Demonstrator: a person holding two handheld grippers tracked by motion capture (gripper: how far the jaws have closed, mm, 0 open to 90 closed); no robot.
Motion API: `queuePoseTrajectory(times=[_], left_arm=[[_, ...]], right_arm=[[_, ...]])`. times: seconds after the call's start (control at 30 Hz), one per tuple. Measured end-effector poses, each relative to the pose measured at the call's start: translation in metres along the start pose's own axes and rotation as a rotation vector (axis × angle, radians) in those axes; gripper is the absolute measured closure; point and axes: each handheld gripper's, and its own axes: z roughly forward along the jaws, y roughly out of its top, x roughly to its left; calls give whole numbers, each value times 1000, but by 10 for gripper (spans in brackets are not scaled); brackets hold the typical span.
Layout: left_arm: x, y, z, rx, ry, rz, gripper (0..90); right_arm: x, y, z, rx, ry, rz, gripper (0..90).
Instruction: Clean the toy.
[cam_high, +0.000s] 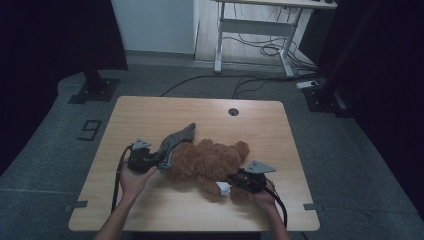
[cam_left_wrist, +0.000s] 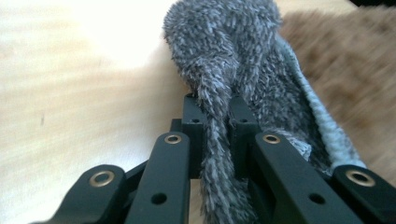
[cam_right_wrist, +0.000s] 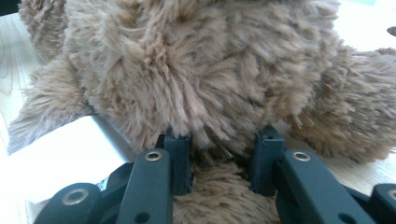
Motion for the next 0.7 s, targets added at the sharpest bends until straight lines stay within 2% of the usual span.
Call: queuePoseTrajectory(times=[0.13,0.27,0.4,0.47,0.57,0.7], left_arm=[[-3,-7,7,10,-12,0,807],[-4,-8,10,5,-11,0,807],[-3,-10,11,3,-15,-7,807],[-3,-11,11,4,-16,-4,806],[-3,-11,12,6,-14,4,806],[-2,-12,12,6,-15,0,806]], right_arm=[[1,0,0,-4,-4,-9,588],[2,2,-3,0,-11,-29,475],[0,6,-12,-3,-1,-16,360],[-2,10,-18,-26,20,2,325],[-7,22,-34,-103,37,31,281],[-18,50,-41,-133,9,56,248]])
